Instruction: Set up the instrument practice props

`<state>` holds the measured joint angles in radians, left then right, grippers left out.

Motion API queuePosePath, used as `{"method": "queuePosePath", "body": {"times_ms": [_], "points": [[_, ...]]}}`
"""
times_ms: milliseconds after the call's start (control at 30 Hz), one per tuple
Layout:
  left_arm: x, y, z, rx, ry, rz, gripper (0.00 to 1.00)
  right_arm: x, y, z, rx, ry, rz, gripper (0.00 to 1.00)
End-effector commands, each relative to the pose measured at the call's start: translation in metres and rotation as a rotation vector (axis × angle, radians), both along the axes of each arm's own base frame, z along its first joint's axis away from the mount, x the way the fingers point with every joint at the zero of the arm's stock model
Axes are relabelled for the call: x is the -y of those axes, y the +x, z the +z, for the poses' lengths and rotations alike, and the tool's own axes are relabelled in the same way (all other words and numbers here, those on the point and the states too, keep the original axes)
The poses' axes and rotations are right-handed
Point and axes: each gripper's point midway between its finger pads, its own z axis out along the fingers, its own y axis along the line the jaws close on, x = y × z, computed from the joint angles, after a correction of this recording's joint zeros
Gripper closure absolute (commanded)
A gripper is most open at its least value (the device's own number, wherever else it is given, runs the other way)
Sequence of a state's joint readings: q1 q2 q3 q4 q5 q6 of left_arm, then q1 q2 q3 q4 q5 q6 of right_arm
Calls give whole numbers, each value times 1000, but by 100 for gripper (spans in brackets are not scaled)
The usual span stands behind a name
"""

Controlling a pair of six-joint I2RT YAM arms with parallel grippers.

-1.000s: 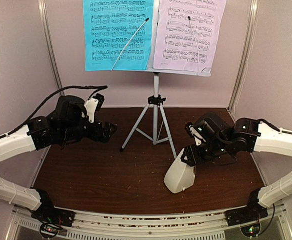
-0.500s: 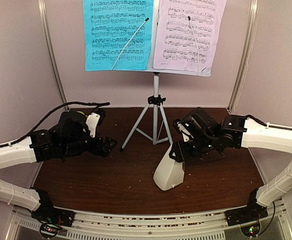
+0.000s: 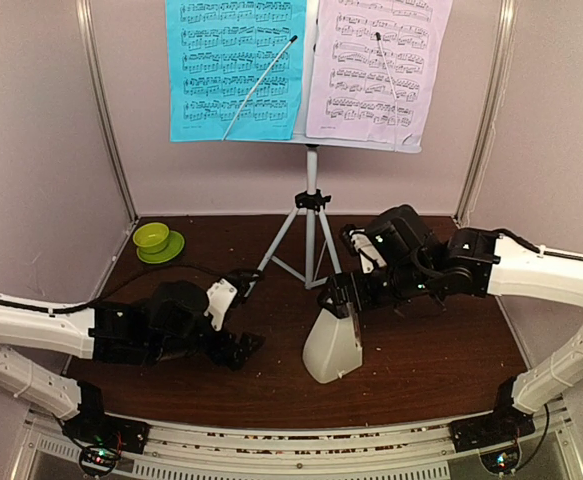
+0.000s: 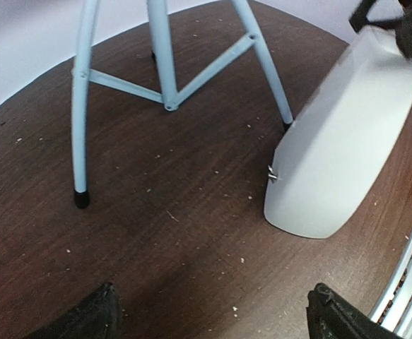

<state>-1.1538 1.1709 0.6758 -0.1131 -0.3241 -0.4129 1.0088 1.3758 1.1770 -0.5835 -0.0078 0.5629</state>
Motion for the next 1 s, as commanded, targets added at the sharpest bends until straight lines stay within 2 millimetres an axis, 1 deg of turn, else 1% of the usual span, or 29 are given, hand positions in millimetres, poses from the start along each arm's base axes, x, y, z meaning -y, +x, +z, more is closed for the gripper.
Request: {"method": "queuePosePath", "body": {"times_ms": [0,133,200,233,333,433,600,633,700,767,867,967], "points": [[40,-16,-1,60,-84,-71,4,4,-3,33,88,65,37,0],[89,-43,-20,84,-42,-206,2,17,2,50,136,93,31,0],[110,-54,-29,103,-8,-243,2,24,6,56,144,115,15,0],[118,-56,-32,108,-8,-244,2,27,9,58,146,125,7,0],[133,-56,-43,114,-1,-227,2,40,16,60,142,145,-33,0],[141,-51,-51,123,4,-200,2,49,20,61,143,155,-58,0],[148,-36,-69,132,59,-111,2,61,24,61,152,128,-72,0],[148,-35,-71,137,66,-103,2,63,24,60,149,121,-77,0],[149,-31,-70,152,62,-81,2,66,24,61,148,119,-83,0],[144,-24,-71,156,64,-35,2,69,22,61,151,120,-89,0],[129,-8,-77,134,59,35,2,74,19,63,160,130,-86,0],[117,12,-79,110,41,92,2,71,14,65,169,151,-52,0]]}}
